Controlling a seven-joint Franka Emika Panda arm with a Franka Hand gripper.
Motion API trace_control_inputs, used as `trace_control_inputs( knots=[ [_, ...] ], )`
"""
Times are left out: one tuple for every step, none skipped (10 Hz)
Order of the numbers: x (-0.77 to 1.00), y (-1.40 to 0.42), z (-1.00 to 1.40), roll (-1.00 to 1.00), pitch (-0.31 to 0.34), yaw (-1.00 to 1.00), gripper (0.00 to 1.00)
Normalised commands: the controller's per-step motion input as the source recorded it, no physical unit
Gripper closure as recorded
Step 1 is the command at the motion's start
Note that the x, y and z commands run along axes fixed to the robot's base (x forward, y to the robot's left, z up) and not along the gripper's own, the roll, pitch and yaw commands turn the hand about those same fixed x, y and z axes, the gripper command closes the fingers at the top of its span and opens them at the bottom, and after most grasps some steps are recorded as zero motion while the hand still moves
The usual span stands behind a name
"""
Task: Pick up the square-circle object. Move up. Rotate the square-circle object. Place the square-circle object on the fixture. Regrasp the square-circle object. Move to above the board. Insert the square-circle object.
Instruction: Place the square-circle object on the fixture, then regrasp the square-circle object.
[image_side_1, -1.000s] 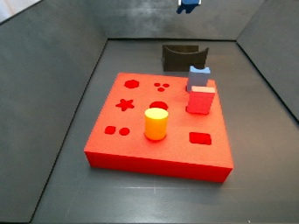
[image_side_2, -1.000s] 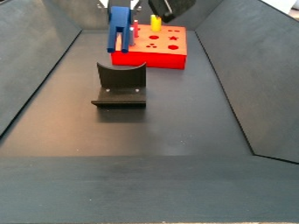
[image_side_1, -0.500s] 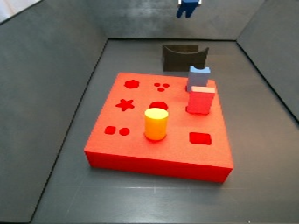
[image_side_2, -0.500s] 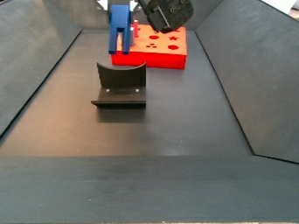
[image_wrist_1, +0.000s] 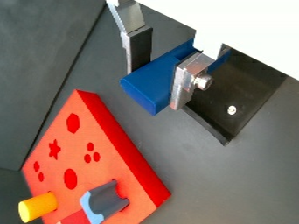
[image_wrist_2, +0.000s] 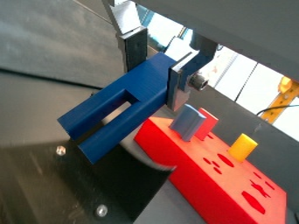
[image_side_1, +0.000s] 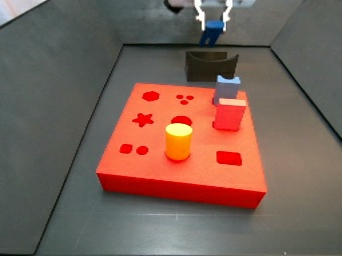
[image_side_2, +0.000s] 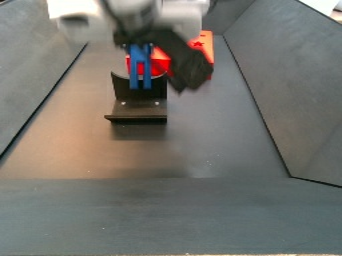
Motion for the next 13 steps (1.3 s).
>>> trace_control_inputs(
  knots=[
    [0.18, 0.14, -1.00, -0.30, 0.095, -0.19, 1.00],
    [0.19, 0.13, -1.00, -0.20, 0.066, -0.19, 1.00],
    [0.18, 0.13, -0.95, -0.16, 0.033, -0.18, 1.00],
    [0.16, 0.11, -0.81, -0.16, 0.011, -0.17, 1.00],
    [0.12, 0.08, -0.51, -0.16, -0.026, -0.14, 1.00],
    [0.10, 0.07, -0.41, -0.16, -0.035, -0.13, 1.00],
    [0.08, 0.09, -0.29, -0.13, -0.054, -0.09, 1.00],
    [0.08, 0.11, -0.28, -0.12, -0.061, -0.08, 1.00],
    [0.07, 0.11, -0.28, -0.12, -0.060, -0.06, 1.00],
    [0.00, 0.00, 0.00, 0.00, 0.000, 0.00, 0.00],
    [0.00, 0.00, 1.00, -0.01, -0.032, 0.01, 0.00],
    [-0.01, 0.00, 1.00, -0.01, -0.025, 0.02, 0.00],
    [-0.03, 0.01, 1.00, 0.01, -0.014, 0.02, 0.00]
  ],
)
